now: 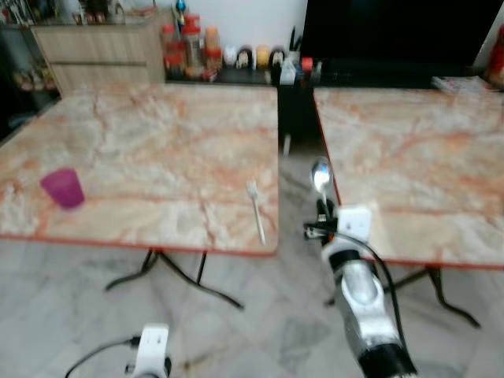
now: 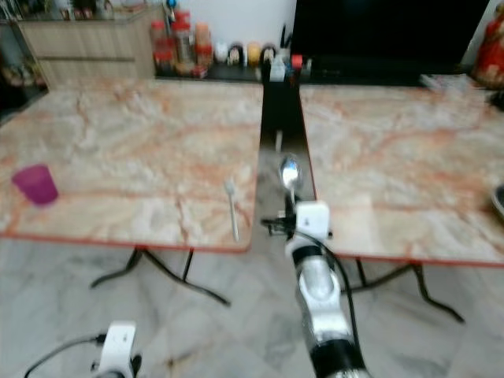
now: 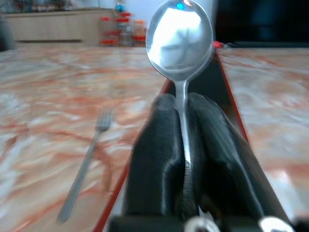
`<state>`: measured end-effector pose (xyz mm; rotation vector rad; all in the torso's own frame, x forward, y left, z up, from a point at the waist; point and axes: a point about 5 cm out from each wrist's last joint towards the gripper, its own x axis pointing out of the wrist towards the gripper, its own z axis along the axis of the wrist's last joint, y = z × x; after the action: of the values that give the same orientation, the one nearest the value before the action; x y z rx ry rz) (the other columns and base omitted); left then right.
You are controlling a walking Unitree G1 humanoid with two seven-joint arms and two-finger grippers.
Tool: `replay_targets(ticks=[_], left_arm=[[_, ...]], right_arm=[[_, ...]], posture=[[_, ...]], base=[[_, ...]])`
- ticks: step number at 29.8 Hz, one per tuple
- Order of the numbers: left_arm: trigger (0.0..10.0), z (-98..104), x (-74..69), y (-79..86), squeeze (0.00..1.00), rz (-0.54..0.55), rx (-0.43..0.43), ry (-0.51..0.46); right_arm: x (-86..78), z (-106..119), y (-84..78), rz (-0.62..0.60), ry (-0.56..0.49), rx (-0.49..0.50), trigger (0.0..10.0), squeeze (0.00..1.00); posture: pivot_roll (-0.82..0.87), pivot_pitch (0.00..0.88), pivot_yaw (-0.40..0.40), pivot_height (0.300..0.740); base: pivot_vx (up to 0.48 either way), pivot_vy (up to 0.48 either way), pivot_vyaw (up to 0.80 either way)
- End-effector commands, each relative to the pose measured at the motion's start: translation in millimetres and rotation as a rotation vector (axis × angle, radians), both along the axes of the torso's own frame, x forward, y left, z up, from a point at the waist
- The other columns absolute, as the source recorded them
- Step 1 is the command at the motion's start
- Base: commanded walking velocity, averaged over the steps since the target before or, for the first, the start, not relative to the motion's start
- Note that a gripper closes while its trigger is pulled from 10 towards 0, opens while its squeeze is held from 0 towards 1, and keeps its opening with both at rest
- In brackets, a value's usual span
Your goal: Setting the table
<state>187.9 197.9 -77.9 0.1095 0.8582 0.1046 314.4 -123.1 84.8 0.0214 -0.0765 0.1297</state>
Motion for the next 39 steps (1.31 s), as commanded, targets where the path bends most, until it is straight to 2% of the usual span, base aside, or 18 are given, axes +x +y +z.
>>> replay_targets(ticks=[1, 3, 8, 16, 18, 26, 32, 39], left_arm=[[10.0, 0.3, 1.3, -1.6, 0.00, -0.015, 0.003, 0.003], [10.0, 0.2, 1.3, -1.8, 0.00, -0.016, 0.003, 0.003], [10.0, -0.4, 0.3, -2.7, 0.00, -0.026, 0.003, 0.007], [10.0, -0.4, 0.4, -2.6, 0.00, -0.024, 0.003, 0.007], [10.0, -0.3, 0.8, -3.5, 0.00, -0.024, 0.000, 0.006], [10.0, -0.7, 0.2, -4.2, 0.00, -0.024, -0.002, 0.010], [10.0, -0.7, 0.3, -4.0, 0.00, -0.023, -0.003, 0.009], [10.0, -0.6, 0.0, -3.1, 0.00, -0.022, -0.001, 0.009]], right_arm=[[1.1, -0.2, -5.5, -0.013, 0.001, -0.013, 10.0, 0.00], [0.9, -2.1, -6.8, -0.015, 0.010, -0.014, 10.0, 0.00], [-7.1, -26.6, -16.4, -0.032, 0.109, -0.046, 10.0, 0.00], [-11.5, -41.0, -30.2, -0.080, 0.177, -0.047, 10.0, 0.00], [-17.2, -54.3, -43.7, -0.111, 0.244, -0.068, 10.0, 0.00], [-31.9, -78.4, -58.5, -0.164, 0.367, -0.094, 10.0, 0.00], [-46.5, -97.8, -66.1, -0.177, 0.475, -0.112, 10.0, 0.00], [-55.5, -108.5, -67.9, -0.162, 0.545, -0.092, 10.0, 0.00]], posture=[[-0.01, 0.000, -0.010, 0.740], [-0.01, 0.000, -0.010, 0.740], [-0.01, 0.000, -0.012, 0.740], [-0.01, 0.000, -0.013, 0.740], [-0.01, 0.000, -0.012, 0.740], [-0.02, 0.000, -0.009, 0.740], [-0.01, 0.000, -0.007, 0.740], [-0.01, 0.000, -0.005, 0.740]], base=[[0.000, 0.000, 0.00], [0.000, 0.000, 0.00], [0.000, 0.000, 0.00], [0.000, 0.000, 0.00], [0.000, 0.000, 0.00], [0.000, 0.000, 0.00], [0.000, 0.000, 0.00], [0.000, 0.000, 0.00]])
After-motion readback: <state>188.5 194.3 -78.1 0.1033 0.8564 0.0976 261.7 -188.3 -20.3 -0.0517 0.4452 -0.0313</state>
